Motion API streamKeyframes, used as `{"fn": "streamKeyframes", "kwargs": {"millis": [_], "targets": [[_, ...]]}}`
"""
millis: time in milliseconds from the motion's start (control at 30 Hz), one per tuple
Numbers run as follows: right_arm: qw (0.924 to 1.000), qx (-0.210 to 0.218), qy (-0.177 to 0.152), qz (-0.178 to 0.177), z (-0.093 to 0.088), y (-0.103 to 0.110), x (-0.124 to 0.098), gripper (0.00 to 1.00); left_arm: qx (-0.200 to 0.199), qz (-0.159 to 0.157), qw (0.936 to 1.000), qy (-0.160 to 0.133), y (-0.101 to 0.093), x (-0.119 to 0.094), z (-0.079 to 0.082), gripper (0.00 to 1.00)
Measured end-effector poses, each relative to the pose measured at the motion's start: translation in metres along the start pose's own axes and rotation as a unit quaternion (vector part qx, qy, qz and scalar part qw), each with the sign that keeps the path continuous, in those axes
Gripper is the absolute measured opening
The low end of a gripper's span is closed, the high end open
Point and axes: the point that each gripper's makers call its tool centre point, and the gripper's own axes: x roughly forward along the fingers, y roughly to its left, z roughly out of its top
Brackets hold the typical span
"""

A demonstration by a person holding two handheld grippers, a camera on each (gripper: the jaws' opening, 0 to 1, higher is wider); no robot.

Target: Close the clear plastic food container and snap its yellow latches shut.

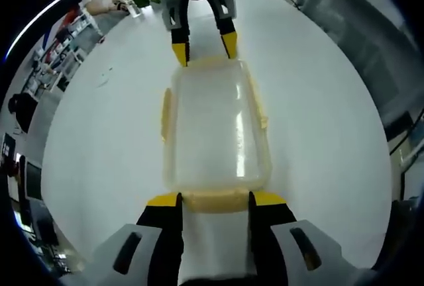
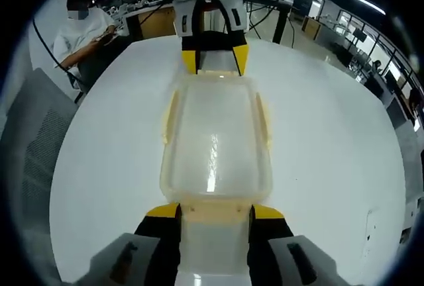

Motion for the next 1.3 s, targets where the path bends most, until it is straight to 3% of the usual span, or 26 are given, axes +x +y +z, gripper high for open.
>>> {"fn": "streamKeyframes", "kwargs": {"millis": [333, 500, 800, 1067, 1300], "targets": [[1.0, -0.007, 0.005, 0.004, -0.001, -0.001, 0.0, 0.38, 0.007, -0.006, 0.9999, 0.009, 0.0, 0.001, 0.0, 0.39], [0.9998, -0.004, 0.017, 0.004, 0.001, 0.0, 0.001, 0.37, -0.002, -0.004, 1.0, -0.001, 0.0, 0.0, -0.001, 0.39], [0.9994, 0.006, 0.034, -0.003, 0.0, 0.0, 0.001, 0.35, -0.001, 0.001, 0.9992, 0.039, 0.001, 0.002, 0.001, 0.37], [0.9995, 0.007, 0.03, -0.009, 0.002, 0.002, -0.001, 0.35, -0.006, 0.001, 0.9983, 0.057, 0.001, -0.003, 0.0, 0.36], [0.9997, 0.003, 0.019, -0.014, 0.007, -0.001, -0.015, 0.35, -0.005, 0.012, 0.9984, 0.055, 0.006, -0.019, 0.009, 0.36]]}}
